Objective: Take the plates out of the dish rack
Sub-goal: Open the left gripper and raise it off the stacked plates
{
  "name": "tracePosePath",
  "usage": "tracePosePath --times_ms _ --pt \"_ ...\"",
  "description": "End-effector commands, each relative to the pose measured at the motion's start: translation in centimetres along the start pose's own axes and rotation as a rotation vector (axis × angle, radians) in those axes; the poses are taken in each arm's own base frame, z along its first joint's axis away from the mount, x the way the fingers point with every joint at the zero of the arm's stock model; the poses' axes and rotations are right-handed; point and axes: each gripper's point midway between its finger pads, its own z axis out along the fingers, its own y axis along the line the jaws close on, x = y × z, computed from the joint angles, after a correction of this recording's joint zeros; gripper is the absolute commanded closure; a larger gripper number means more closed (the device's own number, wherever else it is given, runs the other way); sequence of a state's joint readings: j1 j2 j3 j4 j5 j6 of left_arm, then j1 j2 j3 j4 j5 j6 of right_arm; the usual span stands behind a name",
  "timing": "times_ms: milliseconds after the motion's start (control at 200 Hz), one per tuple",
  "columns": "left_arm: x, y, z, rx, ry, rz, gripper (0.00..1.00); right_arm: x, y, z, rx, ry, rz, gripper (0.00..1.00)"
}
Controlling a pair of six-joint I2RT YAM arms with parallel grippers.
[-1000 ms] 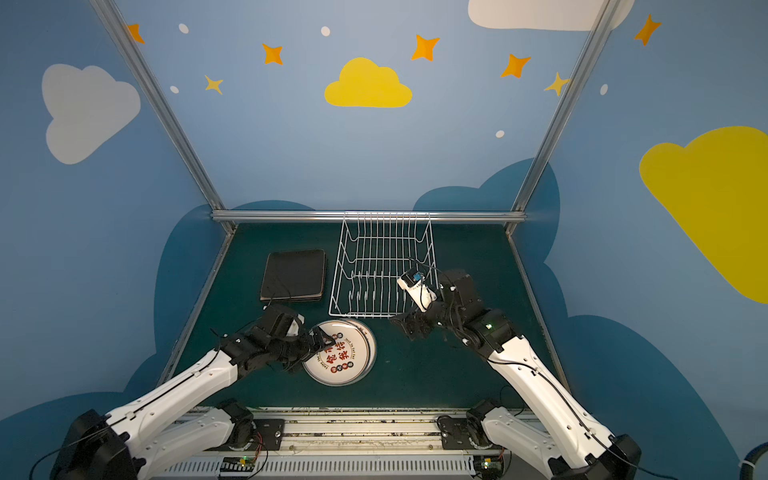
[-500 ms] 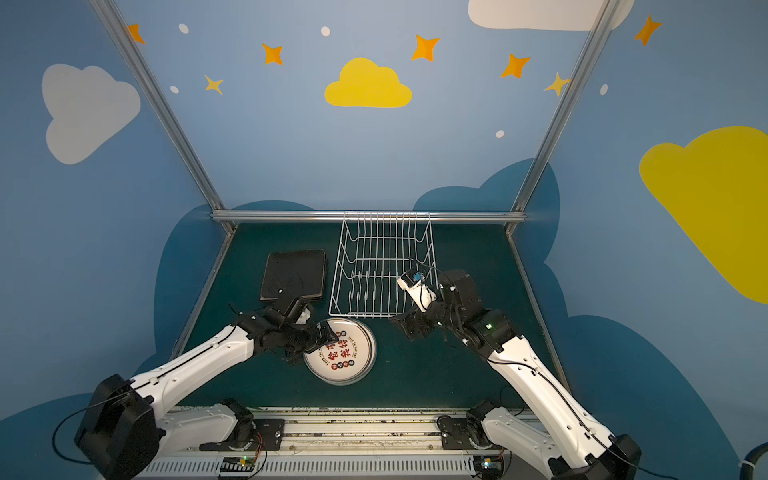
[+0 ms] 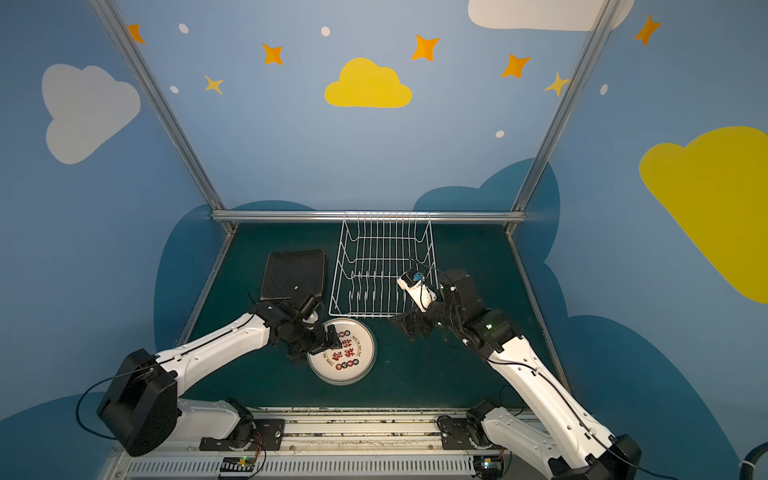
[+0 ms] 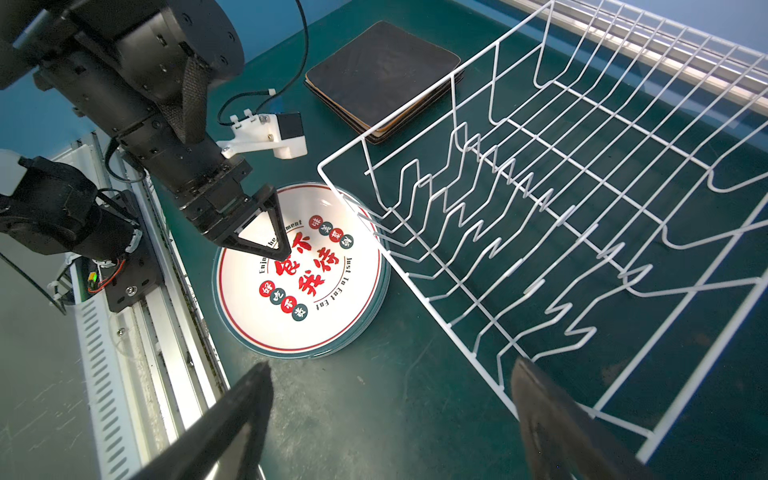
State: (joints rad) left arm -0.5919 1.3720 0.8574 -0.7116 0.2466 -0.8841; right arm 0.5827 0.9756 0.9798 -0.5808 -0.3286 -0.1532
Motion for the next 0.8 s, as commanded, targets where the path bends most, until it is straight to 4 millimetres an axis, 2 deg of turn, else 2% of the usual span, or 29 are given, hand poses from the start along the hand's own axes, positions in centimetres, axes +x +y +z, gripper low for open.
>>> tracePosePath --times_ms 0,85,325,576,691,796 --pt "0.0 -0.8 -0.7 -0.004 0.0 0.048 0.01 -1.3 0.1 -0.8 0.011 -0.04 -0.012 0.11" --pt "-0.4 -0.4 -0.9 -0.03 -0.023 0.047 0.01 -1.2 0.1 -0.8 0.011 -0.037 -0.01 0.11" --pt "0.5 1.4 -1.0 -0.116 0.007 0.054 0.01 -1.0 0.1 -0.7 0.013 -0.038 -0.007 0.11" --pt "0.6 1.9 -0.9 -0.129 0.005 0.046 0.01 -1.0 0.1 -0.8 0.017 -0.042 -0.008 0.11" --pt "0.4 2.0 -1.6 -0.14 -0.019 0.048 0.01 -0.9 0.0 -0.8 0.022 -0.039 -0.006 0.11" --pt "-0.5 1.5 -3.2 -0.133 -0.09 0.069 0.01 -1.0 -0.2 -0.8 0.033 -0.049 -0.003 0.11"
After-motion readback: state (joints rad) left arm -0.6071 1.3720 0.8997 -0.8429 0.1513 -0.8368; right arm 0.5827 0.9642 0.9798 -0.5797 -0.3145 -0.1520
